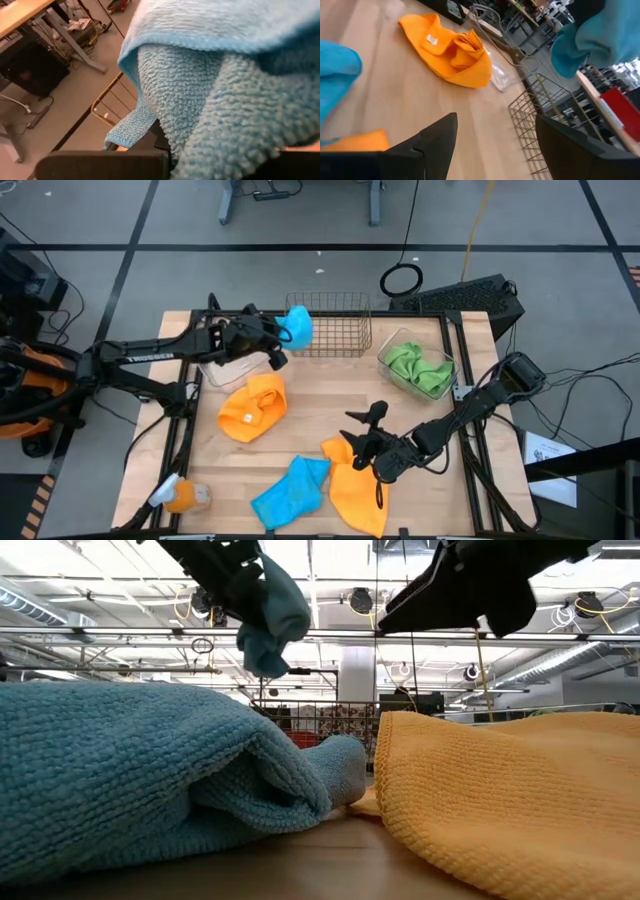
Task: Sort microfiber towel by color & place in baskets
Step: Put the center blue towel into the left transparent bin, then put the blue towel into the left transparent bin
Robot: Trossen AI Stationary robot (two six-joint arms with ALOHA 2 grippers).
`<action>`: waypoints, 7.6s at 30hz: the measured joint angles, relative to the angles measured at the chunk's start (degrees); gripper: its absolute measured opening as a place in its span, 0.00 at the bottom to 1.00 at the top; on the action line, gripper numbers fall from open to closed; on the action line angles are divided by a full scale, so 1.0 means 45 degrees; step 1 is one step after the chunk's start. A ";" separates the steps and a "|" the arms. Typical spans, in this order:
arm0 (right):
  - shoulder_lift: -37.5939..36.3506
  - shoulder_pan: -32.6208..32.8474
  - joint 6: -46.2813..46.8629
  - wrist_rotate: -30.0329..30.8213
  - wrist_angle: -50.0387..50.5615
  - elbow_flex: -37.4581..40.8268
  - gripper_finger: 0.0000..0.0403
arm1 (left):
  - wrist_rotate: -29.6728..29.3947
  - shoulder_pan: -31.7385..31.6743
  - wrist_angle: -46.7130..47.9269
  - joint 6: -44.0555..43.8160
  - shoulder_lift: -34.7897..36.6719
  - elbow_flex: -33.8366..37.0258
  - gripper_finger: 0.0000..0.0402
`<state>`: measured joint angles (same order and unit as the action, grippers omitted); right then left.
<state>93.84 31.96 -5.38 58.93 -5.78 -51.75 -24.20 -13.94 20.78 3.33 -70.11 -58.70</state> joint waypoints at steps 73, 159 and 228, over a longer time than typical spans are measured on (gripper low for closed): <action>0.0005 -0.0576 -0.0315 -0.0189 0.0010 0.0000 0.64 | -0.1574 -0.2221 0.6427 -0.7669 0.0875 0.3041 0.52; 0.3509 -0.2397 0.3351 -0.7882 0.5029 -0.5909 0.03 | -0.2406 1.0033 -0.2939 -0.7854 -0.0498 0.3036 0.52; 0.0913 -0.0949 0.4369 -0.3840 0.8087 -0.5945 0.57 | -0.4232 0.9185 -0.3881 -0.2816 0.0894 0.3031 0.07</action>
<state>97.95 27.69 14.27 41.65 30.61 -78.50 -43.24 27.39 3.32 -9.34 -66.08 -45.06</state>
